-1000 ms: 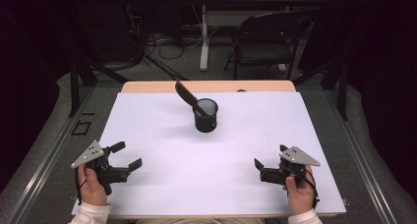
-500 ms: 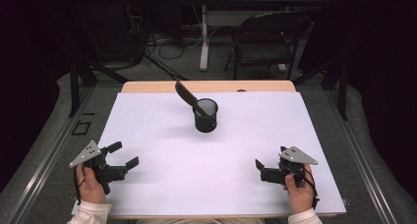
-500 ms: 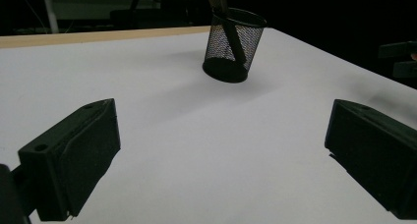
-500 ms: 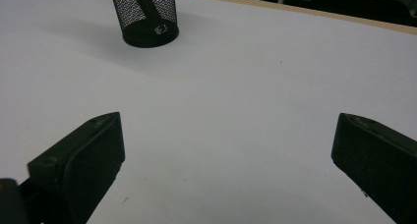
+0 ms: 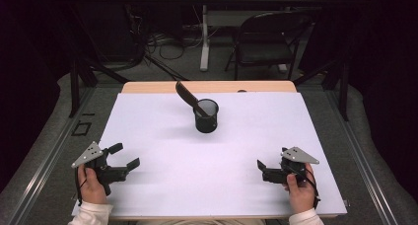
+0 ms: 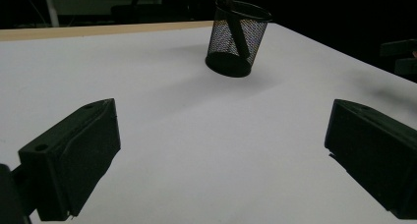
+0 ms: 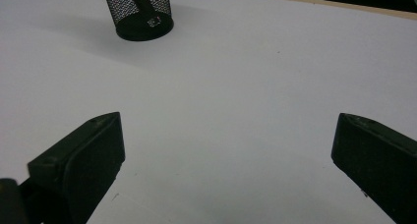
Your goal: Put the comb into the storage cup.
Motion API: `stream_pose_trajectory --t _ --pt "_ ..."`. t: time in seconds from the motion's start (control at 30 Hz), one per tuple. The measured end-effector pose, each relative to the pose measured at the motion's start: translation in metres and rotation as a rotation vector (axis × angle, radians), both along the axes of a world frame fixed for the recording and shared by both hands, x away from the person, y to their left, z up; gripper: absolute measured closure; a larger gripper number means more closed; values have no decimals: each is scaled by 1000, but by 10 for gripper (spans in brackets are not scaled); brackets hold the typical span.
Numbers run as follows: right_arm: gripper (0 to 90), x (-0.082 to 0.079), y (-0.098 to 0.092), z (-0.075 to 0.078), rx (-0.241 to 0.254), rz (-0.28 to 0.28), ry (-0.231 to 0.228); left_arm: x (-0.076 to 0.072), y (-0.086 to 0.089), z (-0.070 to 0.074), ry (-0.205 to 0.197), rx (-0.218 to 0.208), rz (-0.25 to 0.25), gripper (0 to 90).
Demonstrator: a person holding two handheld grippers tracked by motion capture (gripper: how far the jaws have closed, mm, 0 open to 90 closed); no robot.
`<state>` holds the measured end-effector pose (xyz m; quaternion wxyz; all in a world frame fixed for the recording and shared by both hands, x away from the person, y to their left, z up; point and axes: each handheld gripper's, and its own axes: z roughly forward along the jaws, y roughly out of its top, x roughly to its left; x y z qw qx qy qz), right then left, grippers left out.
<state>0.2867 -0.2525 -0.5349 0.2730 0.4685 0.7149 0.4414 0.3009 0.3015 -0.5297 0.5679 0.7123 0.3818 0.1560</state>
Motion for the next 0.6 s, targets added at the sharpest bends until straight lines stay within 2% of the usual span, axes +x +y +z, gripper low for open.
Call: stream_pose_trajectory --t 0.6 --pt "0 2 -1 -4 -7 5 17 1 -3 -3 15 10 -12 4"
